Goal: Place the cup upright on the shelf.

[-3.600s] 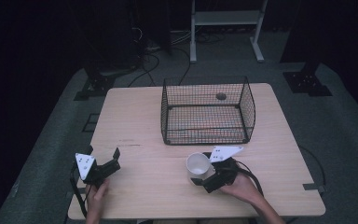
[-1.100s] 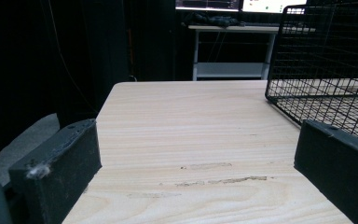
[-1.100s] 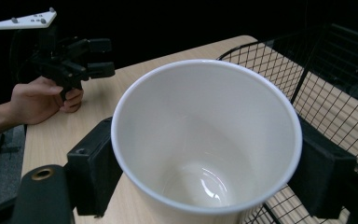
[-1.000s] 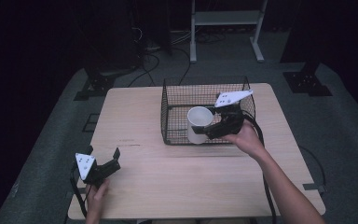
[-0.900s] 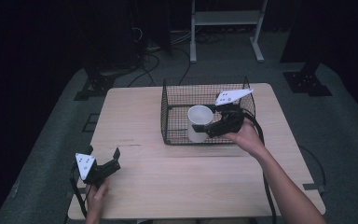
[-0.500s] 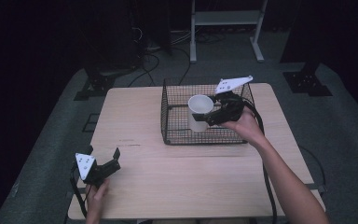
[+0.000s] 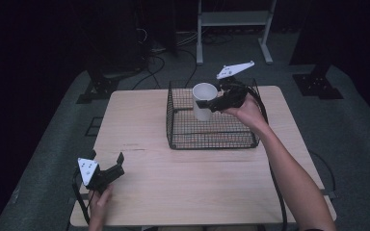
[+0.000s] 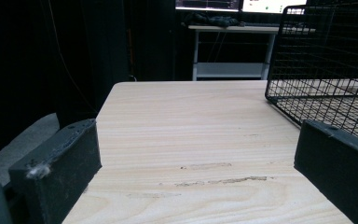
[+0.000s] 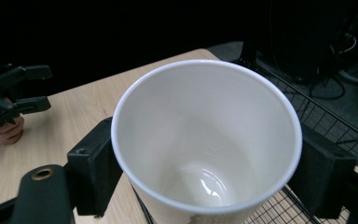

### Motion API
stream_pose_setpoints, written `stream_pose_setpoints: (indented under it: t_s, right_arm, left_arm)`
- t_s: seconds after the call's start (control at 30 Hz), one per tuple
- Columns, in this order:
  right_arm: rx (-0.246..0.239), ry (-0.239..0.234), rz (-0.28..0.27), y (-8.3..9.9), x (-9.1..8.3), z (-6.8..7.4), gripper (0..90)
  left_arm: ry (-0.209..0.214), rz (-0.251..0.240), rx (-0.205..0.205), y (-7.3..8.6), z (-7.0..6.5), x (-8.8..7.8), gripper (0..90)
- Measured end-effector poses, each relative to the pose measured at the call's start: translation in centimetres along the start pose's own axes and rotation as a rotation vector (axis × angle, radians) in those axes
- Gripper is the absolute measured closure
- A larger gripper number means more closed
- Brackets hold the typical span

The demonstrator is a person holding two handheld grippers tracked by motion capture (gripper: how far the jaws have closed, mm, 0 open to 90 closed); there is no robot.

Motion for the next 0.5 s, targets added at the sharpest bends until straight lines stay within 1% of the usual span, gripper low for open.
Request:
stream_pose_setpoints:
  t_s: [0.17, 0.23, 0.5]
  right_arm:
    - [0.008, 0.013, 0.026, -0.1, 0.9, -1.0, 19.7]
    - [0.006, 0.016, 0.027, 0.0, 1.2, -1.3, 19.7]
    - [0.057, 0.027, 0.031, 1.1, 2.8, -3.2, 19.6]
  left_arm:
    - [0.001, 0.0, 0.002, 0.0, 0.0, 0.0, 0.0]
    - [0.001, -0.002, 0.001, 0.0, 0.0, 0.0, 0.0]
    - [0.001, -0.001, 0.0, 0.0, 0.0, 0.0, 0.0]
Point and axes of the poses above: each handheld gripper's, and its own axes: x roughly forward along the jaws, y roughly out of its underside, z roughly to its left, the point moved 6 cm from there along x, roughly forward along the jaws, and after that the axes turned 3 degrees about -z, right-handed, at the moved point
